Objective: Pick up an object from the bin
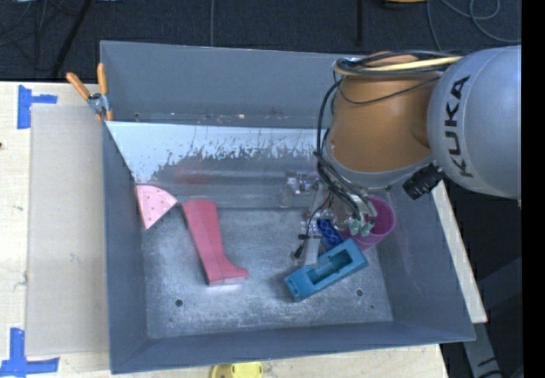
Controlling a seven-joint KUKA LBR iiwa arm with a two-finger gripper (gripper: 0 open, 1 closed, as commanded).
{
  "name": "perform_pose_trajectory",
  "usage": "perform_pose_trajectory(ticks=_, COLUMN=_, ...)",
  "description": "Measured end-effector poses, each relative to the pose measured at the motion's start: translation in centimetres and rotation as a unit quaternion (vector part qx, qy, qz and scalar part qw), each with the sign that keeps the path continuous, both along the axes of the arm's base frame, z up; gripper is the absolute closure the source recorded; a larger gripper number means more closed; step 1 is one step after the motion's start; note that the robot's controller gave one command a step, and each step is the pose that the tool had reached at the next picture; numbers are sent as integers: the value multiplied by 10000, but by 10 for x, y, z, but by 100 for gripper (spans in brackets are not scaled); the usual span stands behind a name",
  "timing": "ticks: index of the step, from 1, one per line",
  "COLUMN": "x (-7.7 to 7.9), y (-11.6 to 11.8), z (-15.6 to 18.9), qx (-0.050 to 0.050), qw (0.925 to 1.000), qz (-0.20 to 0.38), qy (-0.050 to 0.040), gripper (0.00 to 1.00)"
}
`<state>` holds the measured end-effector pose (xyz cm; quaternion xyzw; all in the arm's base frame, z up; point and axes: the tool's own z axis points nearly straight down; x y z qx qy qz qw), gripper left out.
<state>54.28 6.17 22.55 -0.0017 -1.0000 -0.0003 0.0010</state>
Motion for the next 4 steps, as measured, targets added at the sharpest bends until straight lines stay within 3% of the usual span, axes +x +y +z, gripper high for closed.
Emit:
perform_pose_trajectory(ticks=1, x=0, y=0, z=0, qx=0, qw=10000, qz=0, qy=0, gripper=0)
perform_pose_trajectory(ticks=2, x=-7, y=-12, z=-31, qx=3, qw=9991, qz=422, qy=-28, gripper=0)
perform_pose_trajectory(ticks=3, x=-38, y=-38, z=-98, qx=-1, qw=9959, qz=909, qy=-15, gripper=0)
perform_pose_trajectory(ticks=4, x=-36, y=-84, z=-93, qx=2, qw=9964, qz=852, qy=-3, gripper=100)
